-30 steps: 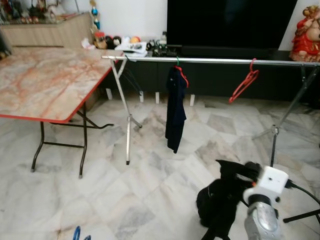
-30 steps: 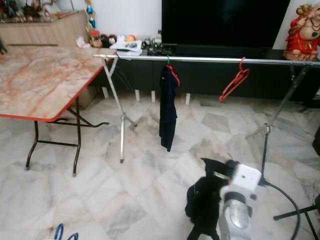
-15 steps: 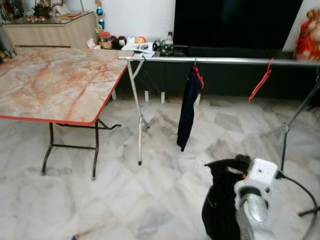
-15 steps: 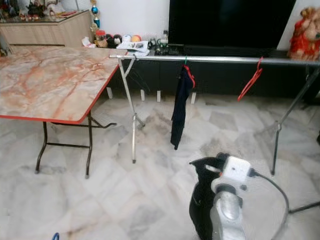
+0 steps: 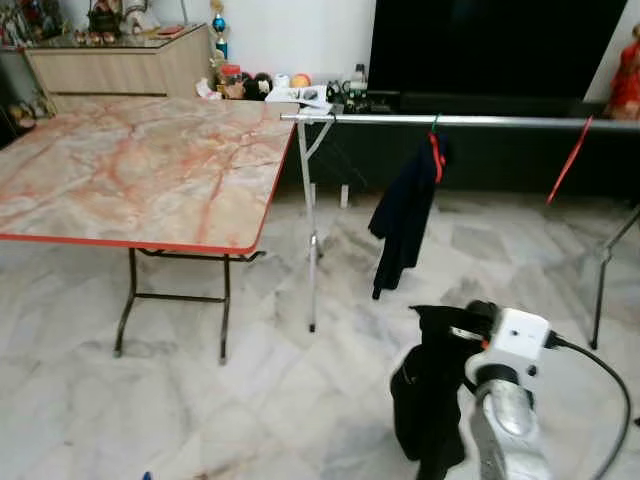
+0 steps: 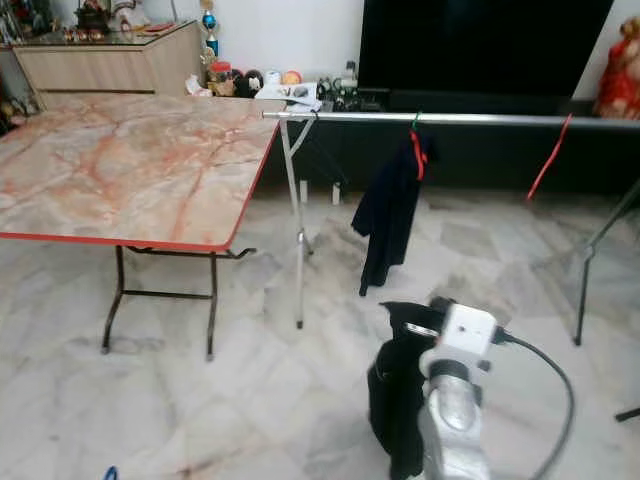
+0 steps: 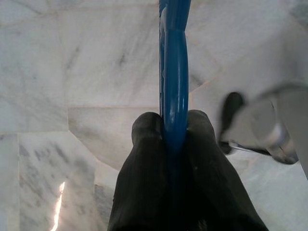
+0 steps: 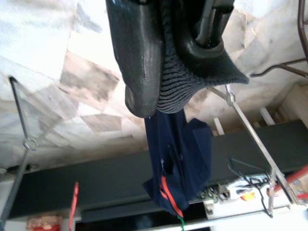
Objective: Hang hanger
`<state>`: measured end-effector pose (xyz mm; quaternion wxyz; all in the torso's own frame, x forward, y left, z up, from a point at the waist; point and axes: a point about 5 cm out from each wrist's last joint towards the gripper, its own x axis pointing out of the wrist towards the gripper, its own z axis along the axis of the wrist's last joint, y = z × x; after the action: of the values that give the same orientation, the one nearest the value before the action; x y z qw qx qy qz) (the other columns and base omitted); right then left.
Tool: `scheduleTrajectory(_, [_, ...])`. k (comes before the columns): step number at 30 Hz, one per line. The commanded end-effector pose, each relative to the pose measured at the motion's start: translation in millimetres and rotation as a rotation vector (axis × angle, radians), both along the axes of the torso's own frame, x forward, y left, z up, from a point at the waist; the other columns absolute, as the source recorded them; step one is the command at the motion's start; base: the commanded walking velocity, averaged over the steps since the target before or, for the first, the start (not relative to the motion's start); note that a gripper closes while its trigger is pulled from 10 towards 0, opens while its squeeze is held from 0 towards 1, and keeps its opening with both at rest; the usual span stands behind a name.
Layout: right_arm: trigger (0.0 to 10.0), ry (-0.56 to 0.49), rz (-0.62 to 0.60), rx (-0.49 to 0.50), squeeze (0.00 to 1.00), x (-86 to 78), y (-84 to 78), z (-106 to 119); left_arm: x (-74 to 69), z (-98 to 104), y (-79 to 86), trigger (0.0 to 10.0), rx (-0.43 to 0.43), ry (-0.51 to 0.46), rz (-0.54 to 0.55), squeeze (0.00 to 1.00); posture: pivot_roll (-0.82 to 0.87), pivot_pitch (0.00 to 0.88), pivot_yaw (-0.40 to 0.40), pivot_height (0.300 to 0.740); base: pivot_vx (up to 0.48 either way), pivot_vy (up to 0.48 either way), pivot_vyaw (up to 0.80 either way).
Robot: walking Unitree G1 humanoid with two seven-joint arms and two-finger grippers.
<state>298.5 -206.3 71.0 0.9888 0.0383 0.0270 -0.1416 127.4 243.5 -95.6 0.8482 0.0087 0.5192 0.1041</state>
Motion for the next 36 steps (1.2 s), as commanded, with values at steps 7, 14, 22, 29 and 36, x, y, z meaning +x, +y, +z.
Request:
scheduleTrajectory(7, [10.0,-0.058,0.02,-0.004,0.0,9.2,9.2,13.8,-0.9,-0.4,0.7,10.0,0.007,0.013,0.003,0.0,0.12,0.0,0.003,0.74,0.0,0.472,0.0])
scheduleTrajectory(14, [10.0,-0.061,0.02,-0.007,0.0,10.1,8.7,14.4,-0.1,-1.0,-2.5,10.0,0.002,0.015,0.003,0.0,0.12,0.001,0.001,0.74,0.0,0.472,0.0])
scheduleTrajectory(22, [10.0,-0.058,0.032,-0.013,0.0,11.0,12.6,13.9,5.7,-0.9,-8.5,10.0,-0.003,0.017,-0.015,0.0,0.13,0.0,-0.003,0.74,0.0,0.472,0.0])
scheduleTrajectory(29, [10.0,-0.062,0.037,-0.012,0.0,12.7,14.0,15.2,14.1,0.9,-12.3,10.0,-0.006,0.009,-0.015,0.0,0.13,0.0,-0.003,0.74,0.0,0.472,0.0])
scheduleTrajectory(36, [10.0,-0.058,0.036,-0.016,0.0,12.0,12.7,13.8,13.1,1.4,-8.8,10.0,-0.002,0.012,-0.025,0.0,0.13,0.0,-0.001,0.74,0.0,0.472,0.0])
